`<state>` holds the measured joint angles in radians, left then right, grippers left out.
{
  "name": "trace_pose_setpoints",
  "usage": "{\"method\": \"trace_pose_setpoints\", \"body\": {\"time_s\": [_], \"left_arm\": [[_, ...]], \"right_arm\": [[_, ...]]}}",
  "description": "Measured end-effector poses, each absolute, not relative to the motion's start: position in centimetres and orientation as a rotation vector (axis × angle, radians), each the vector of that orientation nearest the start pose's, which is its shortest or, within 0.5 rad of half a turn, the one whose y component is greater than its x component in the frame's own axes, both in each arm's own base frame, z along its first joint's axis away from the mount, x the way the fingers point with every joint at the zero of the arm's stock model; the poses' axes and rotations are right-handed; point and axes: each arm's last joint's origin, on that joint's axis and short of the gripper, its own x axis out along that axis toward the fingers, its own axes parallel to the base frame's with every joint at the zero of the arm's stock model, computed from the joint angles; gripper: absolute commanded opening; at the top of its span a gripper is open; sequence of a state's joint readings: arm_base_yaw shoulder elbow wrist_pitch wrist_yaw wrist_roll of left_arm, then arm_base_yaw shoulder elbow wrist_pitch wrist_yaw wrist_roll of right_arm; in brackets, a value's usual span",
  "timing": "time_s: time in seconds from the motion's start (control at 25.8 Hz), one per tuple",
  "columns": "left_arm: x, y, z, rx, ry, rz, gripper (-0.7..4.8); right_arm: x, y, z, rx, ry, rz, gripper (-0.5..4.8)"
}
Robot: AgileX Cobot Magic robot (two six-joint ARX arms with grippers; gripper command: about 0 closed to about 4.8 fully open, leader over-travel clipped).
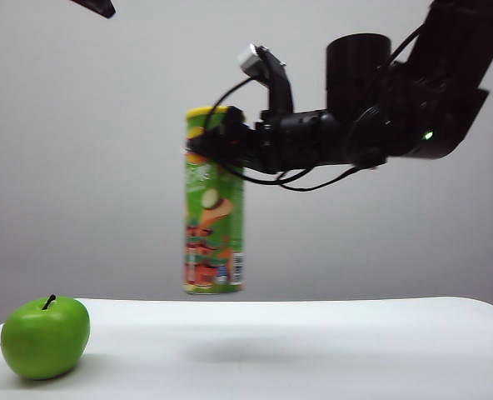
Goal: Pick up the green bucket of chips from the desk, place it near the apple, and finally stand it up.
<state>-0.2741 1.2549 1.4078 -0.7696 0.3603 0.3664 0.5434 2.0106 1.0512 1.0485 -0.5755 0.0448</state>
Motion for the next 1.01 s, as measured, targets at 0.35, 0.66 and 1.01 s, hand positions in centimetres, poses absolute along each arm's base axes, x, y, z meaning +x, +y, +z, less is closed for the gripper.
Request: {"method": "trace_pose_setpoints", "body": {"time_s": [0.35,0.66,1.01], "left_arm": [[22.8,-7.5,39.6,0.312,0.546,-0.725,-0.03],[22.7,-7.4,39.5,0.31,0.563,-0.726,-0.03],[21.5,-7.1,39.2,0.304,0.648,-0.733,-0.05]], "right_arm": [[33.0,26.4,15.3,0.061,-0.081,1.128,2.51],[31.9,28.1,12.3,0.053,-0.046,1.139,2.51],[31.3,28.9,12.0,0.002,-0.07,1.138,2.51]]}}
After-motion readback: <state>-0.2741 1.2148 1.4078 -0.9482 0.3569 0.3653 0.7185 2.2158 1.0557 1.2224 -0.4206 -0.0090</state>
